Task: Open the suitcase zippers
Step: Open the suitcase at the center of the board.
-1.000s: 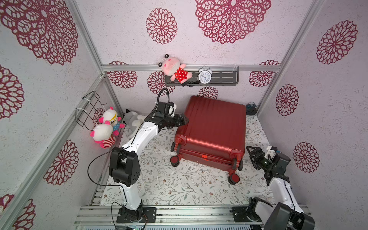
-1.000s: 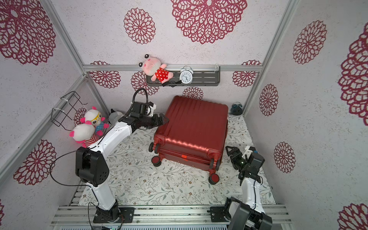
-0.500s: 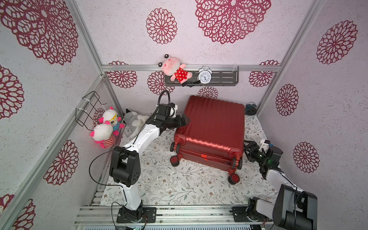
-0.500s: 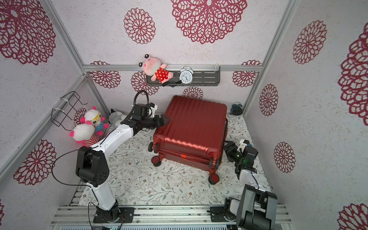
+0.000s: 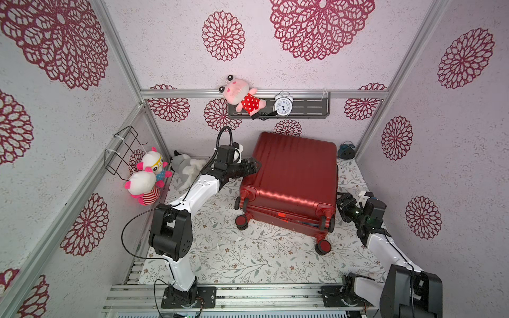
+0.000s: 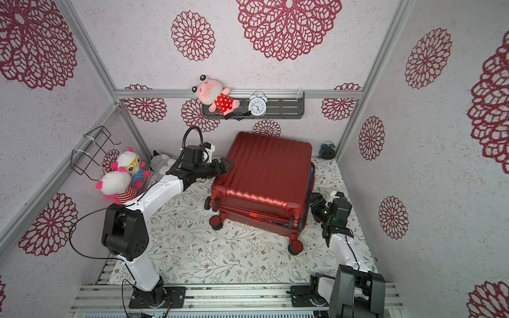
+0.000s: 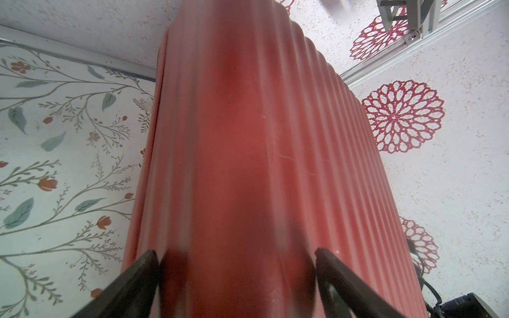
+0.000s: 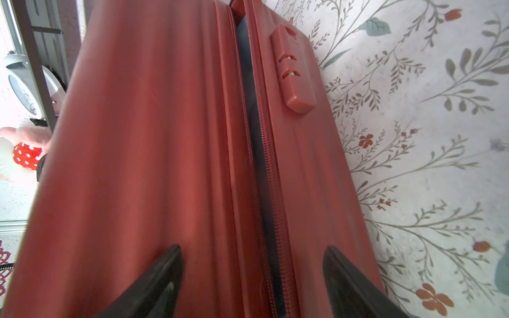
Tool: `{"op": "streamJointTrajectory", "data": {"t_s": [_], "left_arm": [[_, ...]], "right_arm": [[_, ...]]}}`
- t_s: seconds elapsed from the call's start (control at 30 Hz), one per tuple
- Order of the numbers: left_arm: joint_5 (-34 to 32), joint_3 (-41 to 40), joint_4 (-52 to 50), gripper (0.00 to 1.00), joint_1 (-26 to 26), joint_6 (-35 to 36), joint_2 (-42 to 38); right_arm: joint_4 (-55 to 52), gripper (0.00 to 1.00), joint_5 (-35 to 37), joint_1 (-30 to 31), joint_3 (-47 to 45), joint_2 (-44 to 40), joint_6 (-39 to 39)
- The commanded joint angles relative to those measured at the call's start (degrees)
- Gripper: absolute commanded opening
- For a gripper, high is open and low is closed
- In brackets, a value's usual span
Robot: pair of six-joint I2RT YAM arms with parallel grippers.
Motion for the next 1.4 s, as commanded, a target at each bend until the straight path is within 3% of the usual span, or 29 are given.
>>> {"op": "streamJointTrajectory", "data": {"t_s": [0.0, 0.3, 0.47, 0.97, 1.37], "left_arm": [[10.54, -3.97, 1.31, 0.91, -4.29, -1.23, 2.94], [15.08, -10.99, 10.77, 0.91, -0.49, -6.11, 1.73], [17.63, -12.46, 14.77, 0.91, -0.06, -8.31, 2.33], [21.13, -15.09, 23.27, 0.9, 0.22, -12.99, 4.65], [18.77, -19.86, 22.18, 0.9, -2.44, -11.33, 0.5]], "right_arm": [[6.82, 0.81, -21.94, 9.58, 3.75, -3.39, -2.41], [9.79, 0.81, -23.99, 11.79, 3.57, -5.93, -0.04], [19.91, 0.79, -24.84, 13.34, 0.72, -3.64, 5.97], [28.83, 0.81, -20.47, 22.01, 2.73, -3.12, 13.67], [26.0, 0.78, -14.8, 28.34, 5.72, -8.61, 15.34]]}}
